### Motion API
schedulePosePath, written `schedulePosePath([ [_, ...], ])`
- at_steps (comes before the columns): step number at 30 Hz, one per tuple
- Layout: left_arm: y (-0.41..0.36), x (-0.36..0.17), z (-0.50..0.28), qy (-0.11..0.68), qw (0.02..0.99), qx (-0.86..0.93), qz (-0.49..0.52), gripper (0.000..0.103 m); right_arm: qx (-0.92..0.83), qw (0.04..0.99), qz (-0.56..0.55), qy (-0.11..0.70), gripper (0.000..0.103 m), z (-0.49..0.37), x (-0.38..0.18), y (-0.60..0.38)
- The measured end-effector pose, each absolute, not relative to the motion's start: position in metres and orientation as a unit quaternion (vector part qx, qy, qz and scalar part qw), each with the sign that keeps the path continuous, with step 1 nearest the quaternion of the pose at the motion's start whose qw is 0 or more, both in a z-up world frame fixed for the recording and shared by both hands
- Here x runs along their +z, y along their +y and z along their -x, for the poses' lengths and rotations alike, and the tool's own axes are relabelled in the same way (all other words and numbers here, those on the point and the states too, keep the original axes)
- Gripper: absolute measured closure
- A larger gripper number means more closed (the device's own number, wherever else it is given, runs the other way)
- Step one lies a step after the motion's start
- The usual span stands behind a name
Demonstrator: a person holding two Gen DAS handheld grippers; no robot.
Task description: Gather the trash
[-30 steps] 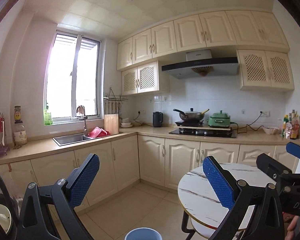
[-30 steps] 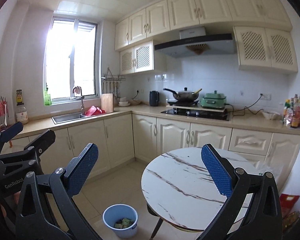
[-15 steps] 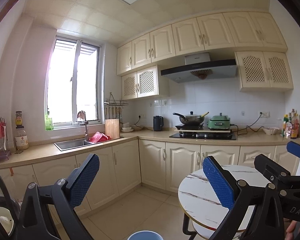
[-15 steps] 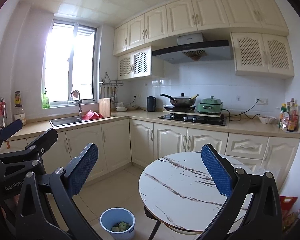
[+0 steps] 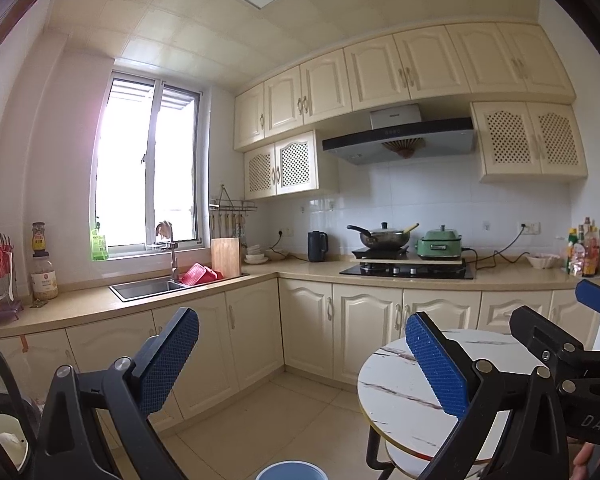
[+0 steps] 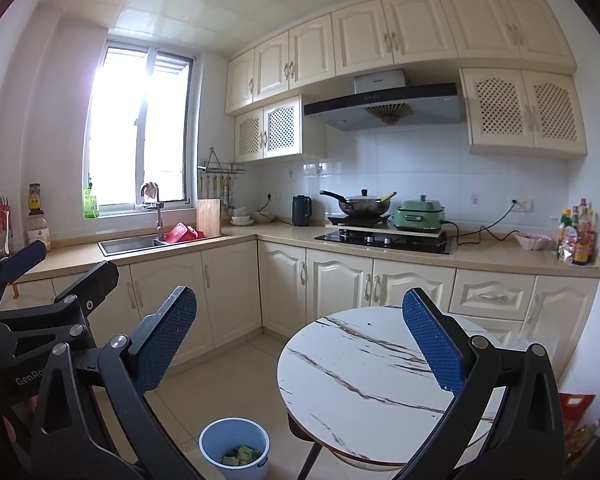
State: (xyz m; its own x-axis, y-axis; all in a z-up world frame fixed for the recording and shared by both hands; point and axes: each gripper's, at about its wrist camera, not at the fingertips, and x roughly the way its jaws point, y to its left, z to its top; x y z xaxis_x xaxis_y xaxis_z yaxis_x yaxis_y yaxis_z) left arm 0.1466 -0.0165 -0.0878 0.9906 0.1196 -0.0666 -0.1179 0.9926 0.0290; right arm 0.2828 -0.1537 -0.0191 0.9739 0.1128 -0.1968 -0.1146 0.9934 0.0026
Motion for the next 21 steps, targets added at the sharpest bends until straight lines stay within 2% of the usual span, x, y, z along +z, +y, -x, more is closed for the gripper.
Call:
schedulePosePath([
  [21, 0.011, -0.06, -0.153, 0.033, 0.998, 0.056, -0.016, 0.001, 0.055, 0.994, 0.005, 0.097, 0.0, -0.283, -0.02, -0.159],
])
